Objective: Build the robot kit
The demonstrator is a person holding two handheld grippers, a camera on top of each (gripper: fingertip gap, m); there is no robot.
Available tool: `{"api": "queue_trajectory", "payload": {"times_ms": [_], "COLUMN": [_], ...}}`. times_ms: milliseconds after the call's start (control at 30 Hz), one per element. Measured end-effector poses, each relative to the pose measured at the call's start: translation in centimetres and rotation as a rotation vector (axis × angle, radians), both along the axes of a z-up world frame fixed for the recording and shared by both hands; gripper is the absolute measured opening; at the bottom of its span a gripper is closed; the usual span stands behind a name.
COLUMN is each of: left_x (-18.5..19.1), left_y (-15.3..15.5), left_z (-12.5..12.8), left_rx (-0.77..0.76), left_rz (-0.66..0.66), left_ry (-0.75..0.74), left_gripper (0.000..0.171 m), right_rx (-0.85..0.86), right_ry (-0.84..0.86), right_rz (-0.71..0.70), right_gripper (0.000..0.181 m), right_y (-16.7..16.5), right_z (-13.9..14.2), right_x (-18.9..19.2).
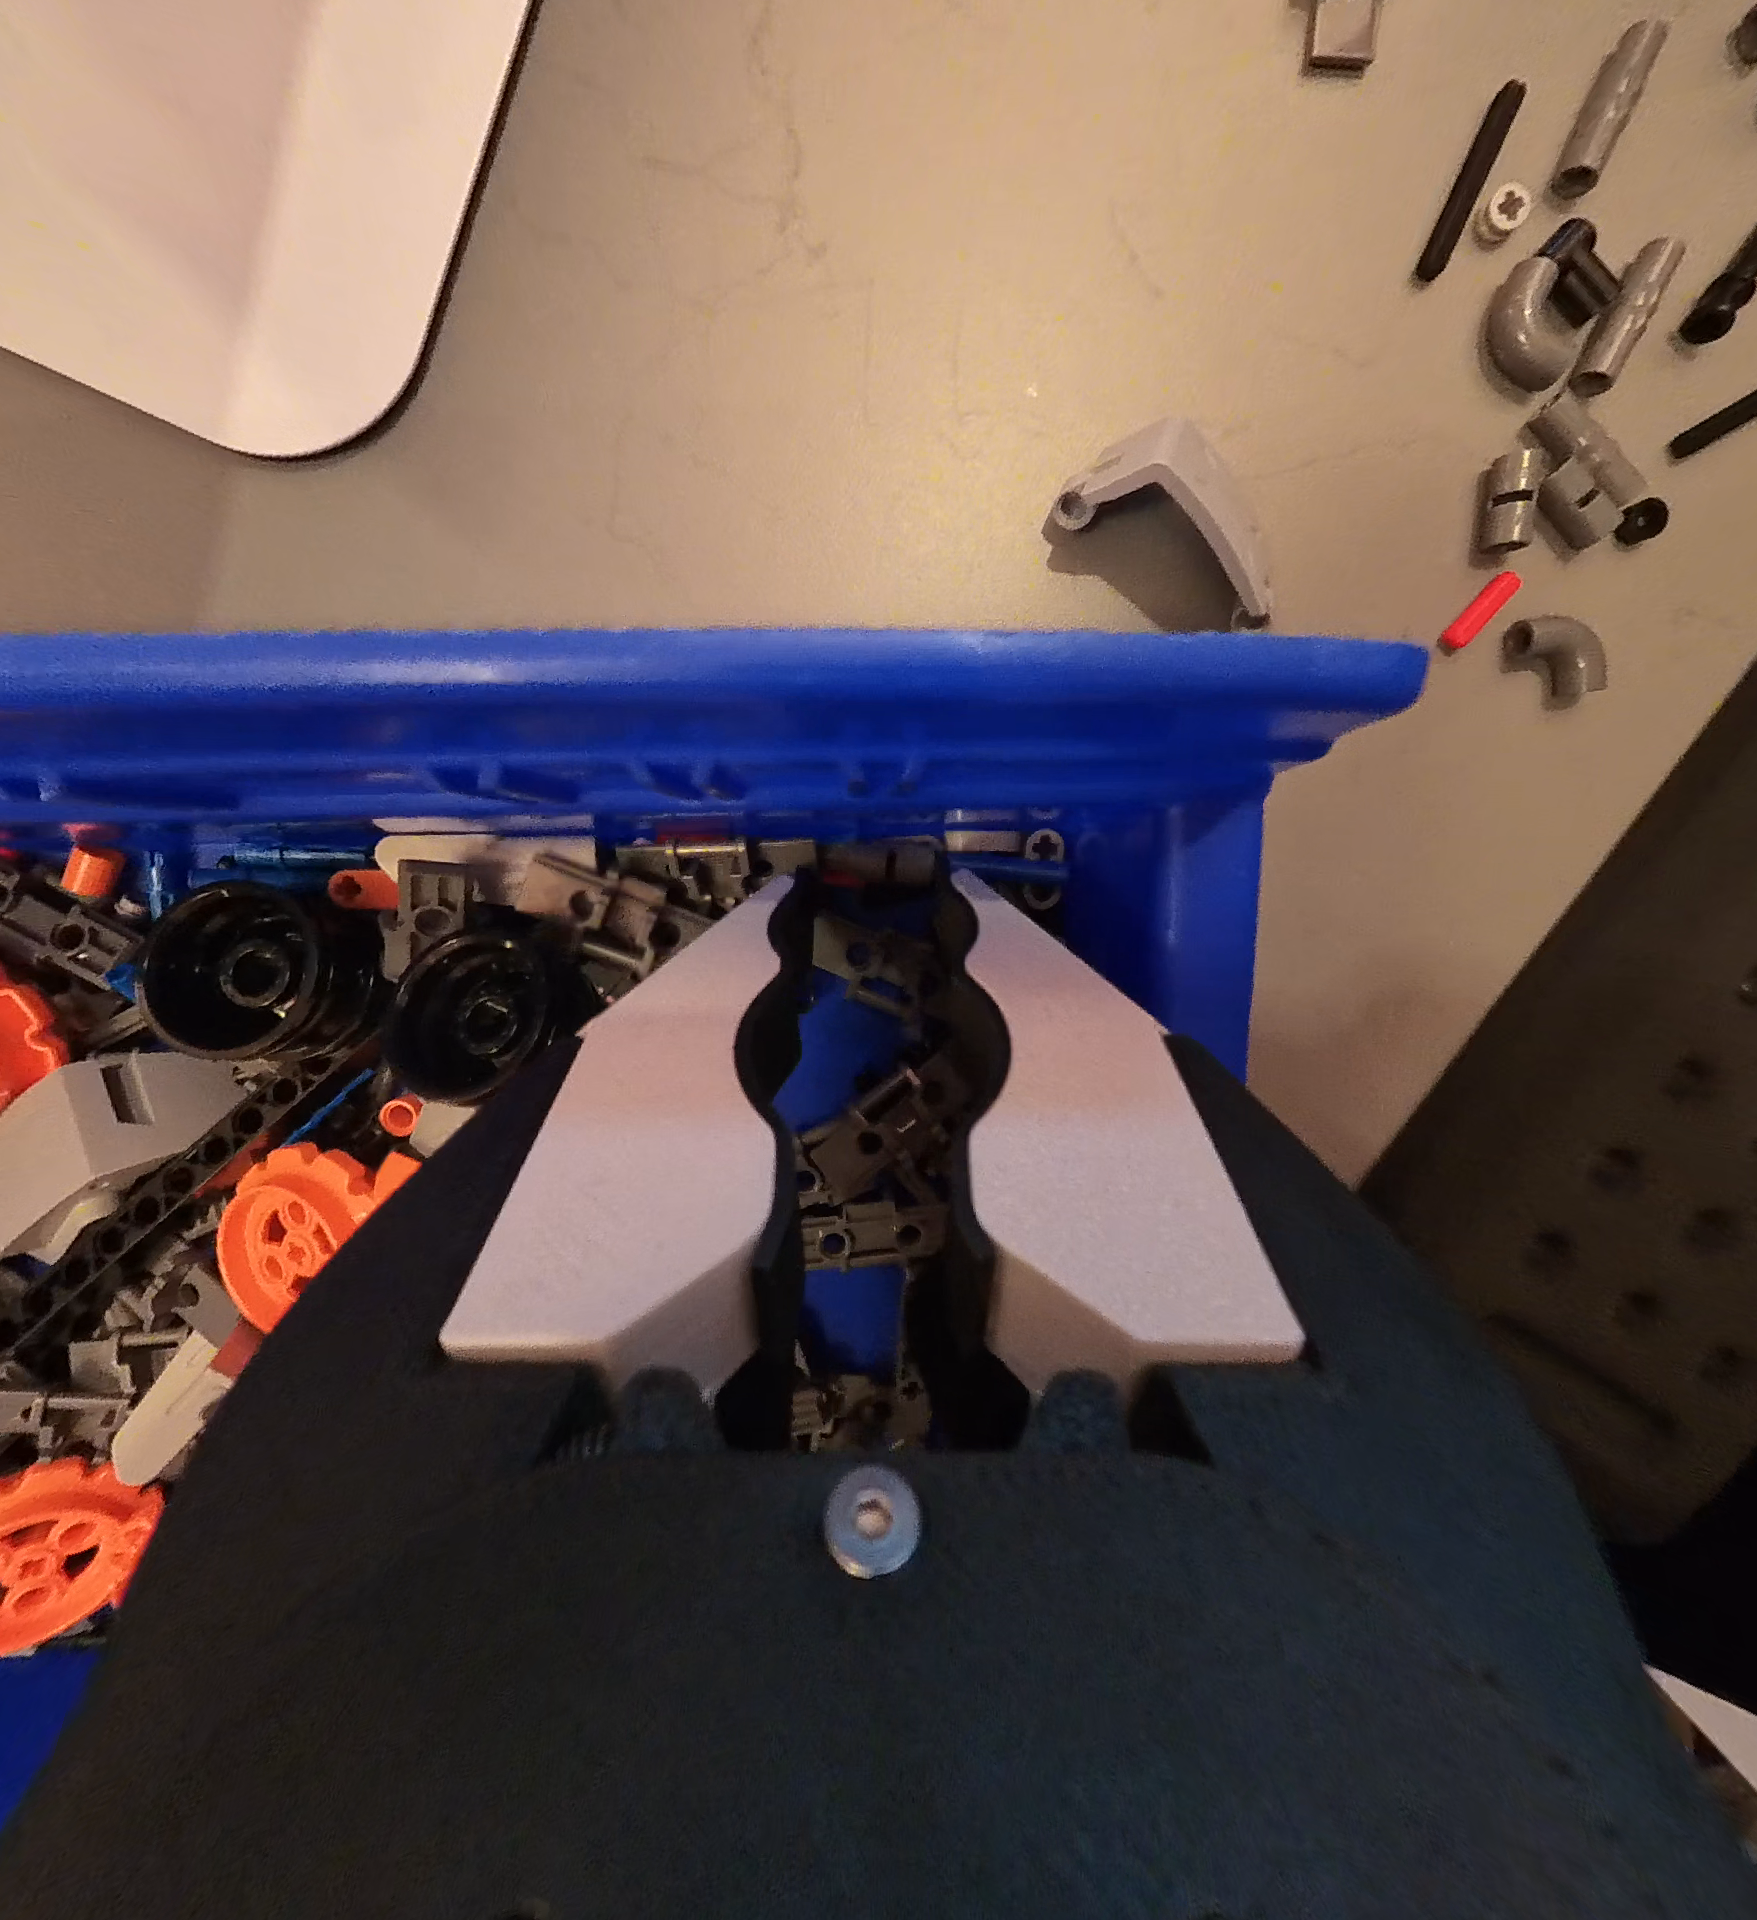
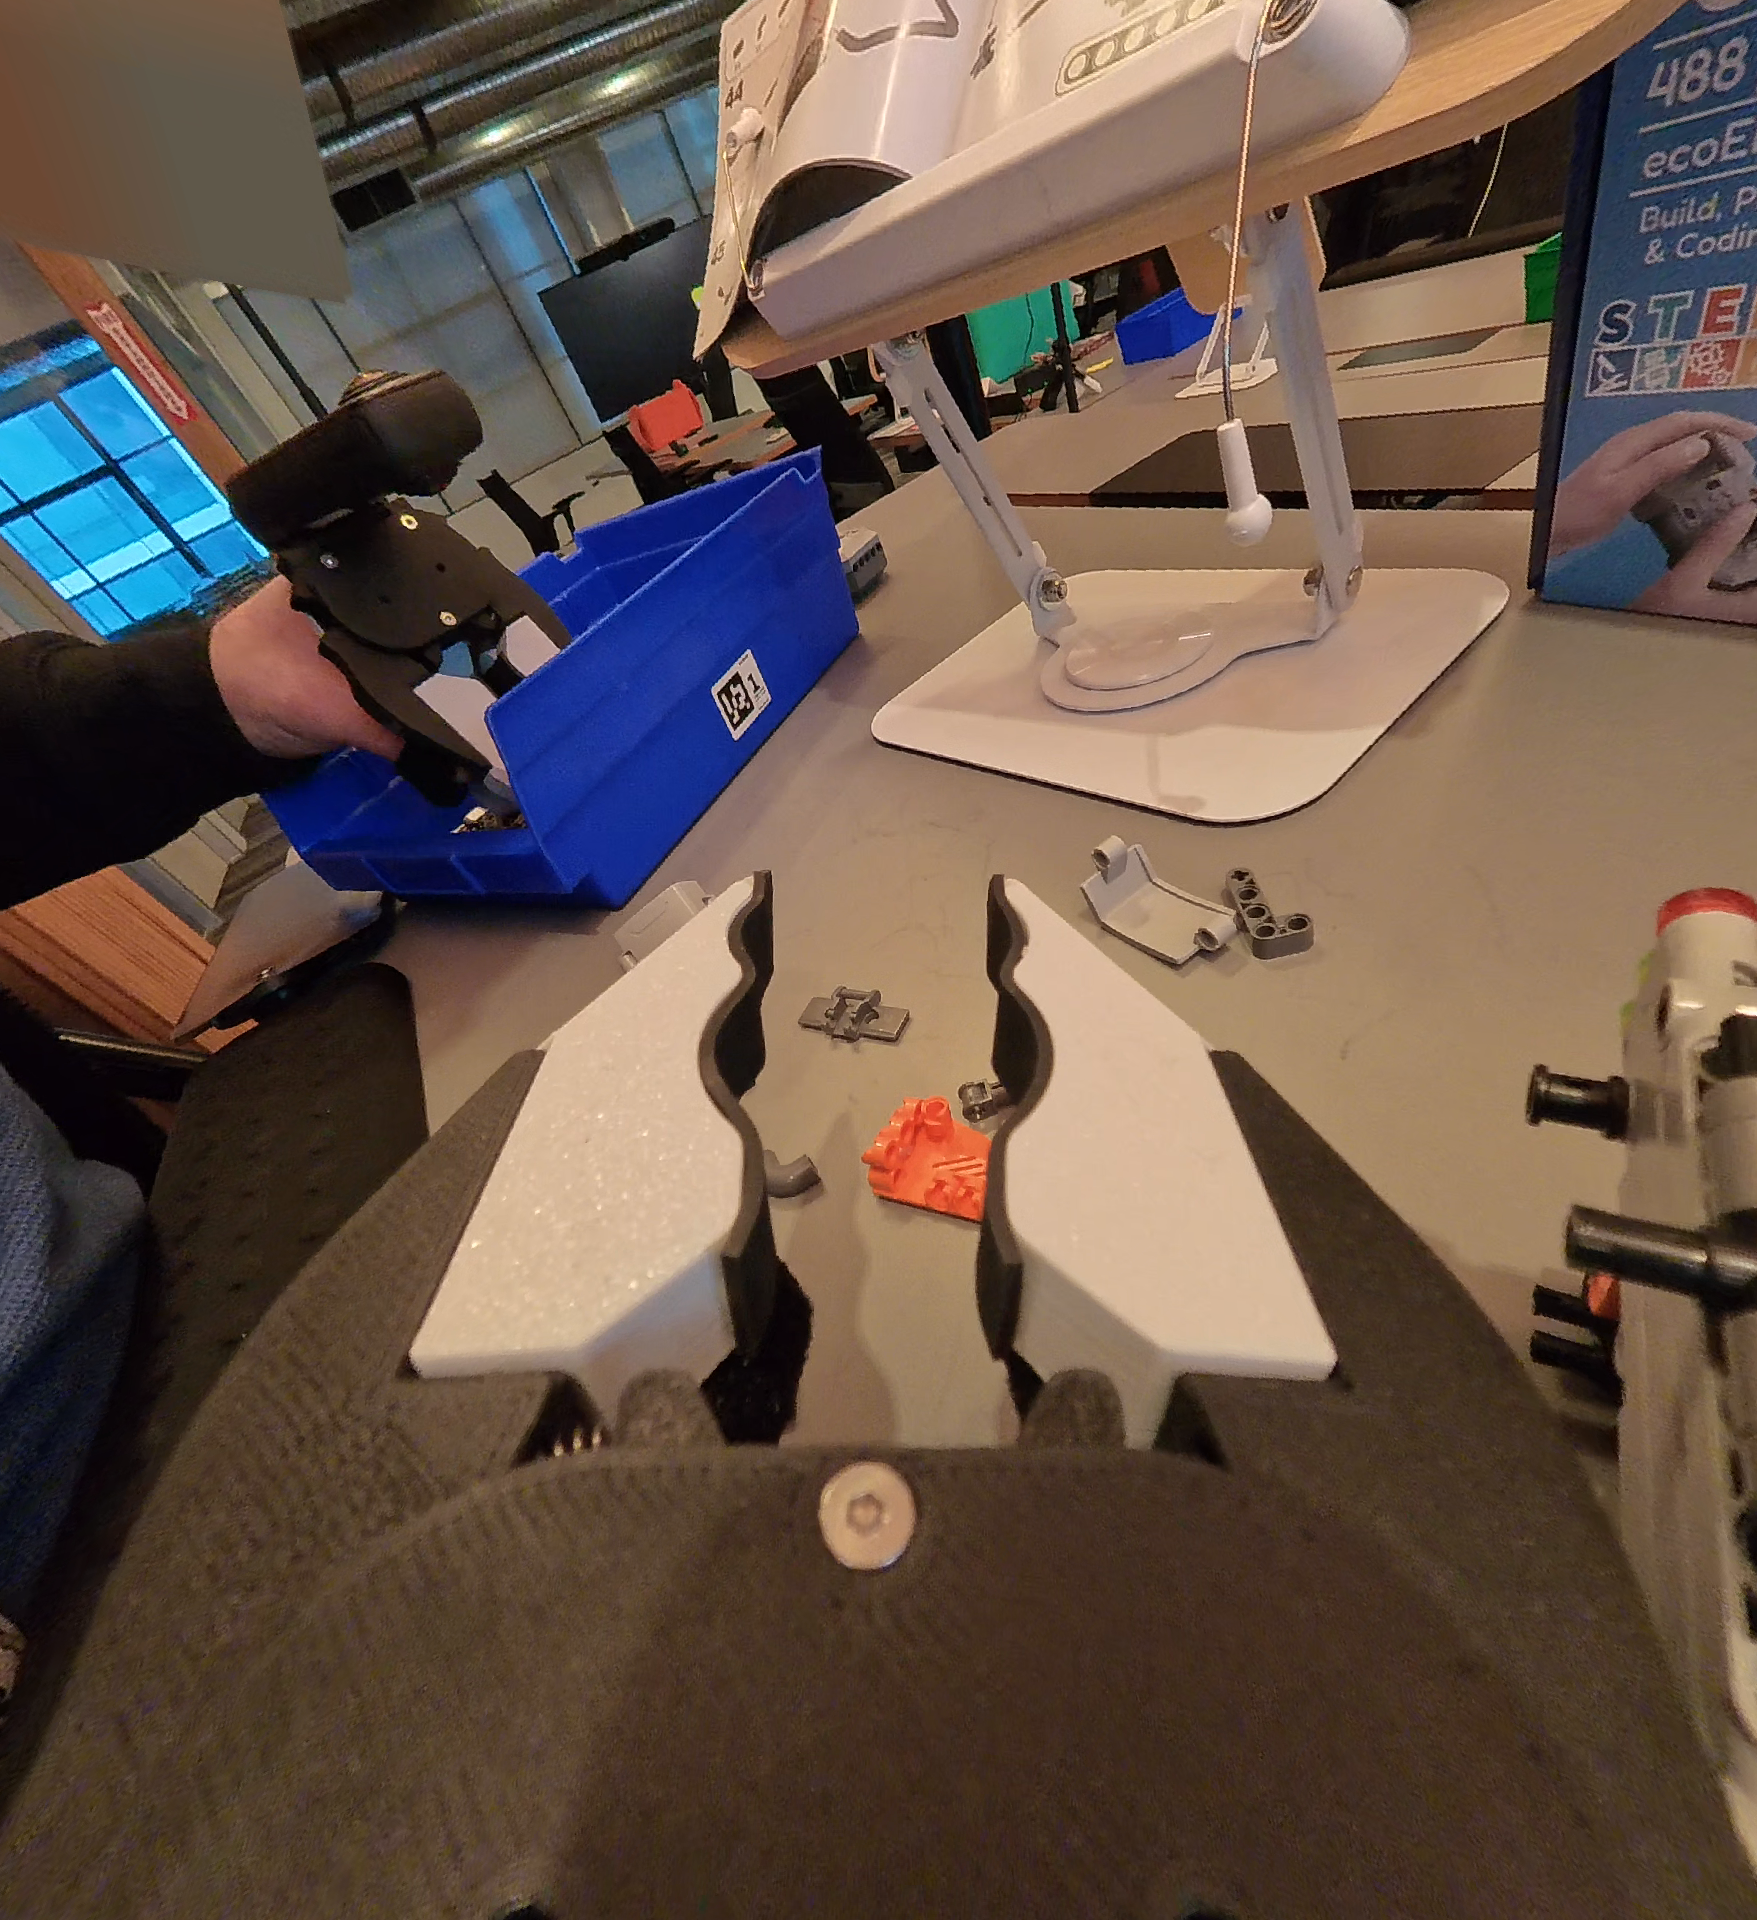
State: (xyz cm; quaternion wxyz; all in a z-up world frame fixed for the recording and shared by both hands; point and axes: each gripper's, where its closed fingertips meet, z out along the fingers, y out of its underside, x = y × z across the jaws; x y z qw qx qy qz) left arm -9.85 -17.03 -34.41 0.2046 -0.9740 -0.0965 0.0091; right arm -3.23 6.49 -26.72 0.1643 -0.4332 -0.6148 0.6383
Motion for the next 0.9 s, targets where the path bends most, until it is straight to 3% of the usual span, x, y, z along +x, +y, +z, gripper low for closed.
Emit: {"api": "queue_trajectory", "payload": {"times_ms": [200, 267, 467, 600, 900], "left_x": [-0.3, 0.0, -1.2, -0.6, -1.0], "left_y": [-0.1, 0.0, -2.3, -1.0, -0.1], "left_z": [-0.3, -0.4, -0.5, 0.7, -0.9], "left_rx": [0.005, 0.004, -0.092, 0.026, 0.008], "left_rz": [0.057, 0.073, 0.166, 0.239, 0.406], "left_ry": [-0.001, -0.021, 0.029, -0.063, -0.115], "left_gripper": [0.014, 0.000, 0.000, 0.011, 0.018], "right_rx": [-0.001, -0.002, -0.004, -0.005, -0.007], "right_ry": [0.000, 0.000, 0.001, 0.001, 0.008], "right_rz": [0.002, 0.002, 0.001, 0.003, 0.000], "right_gripper": [0.038, 0.038, 0.038, 0.038, 0.038], "right_y": [0.0, 0.0, 0.0, 0.0, 0.1], "right_z": [0.0, 0.0, 0.1, 0.1, 0.2], "right_x": [0.0, 0.0, 0.0, 0.0, 0.1]}}
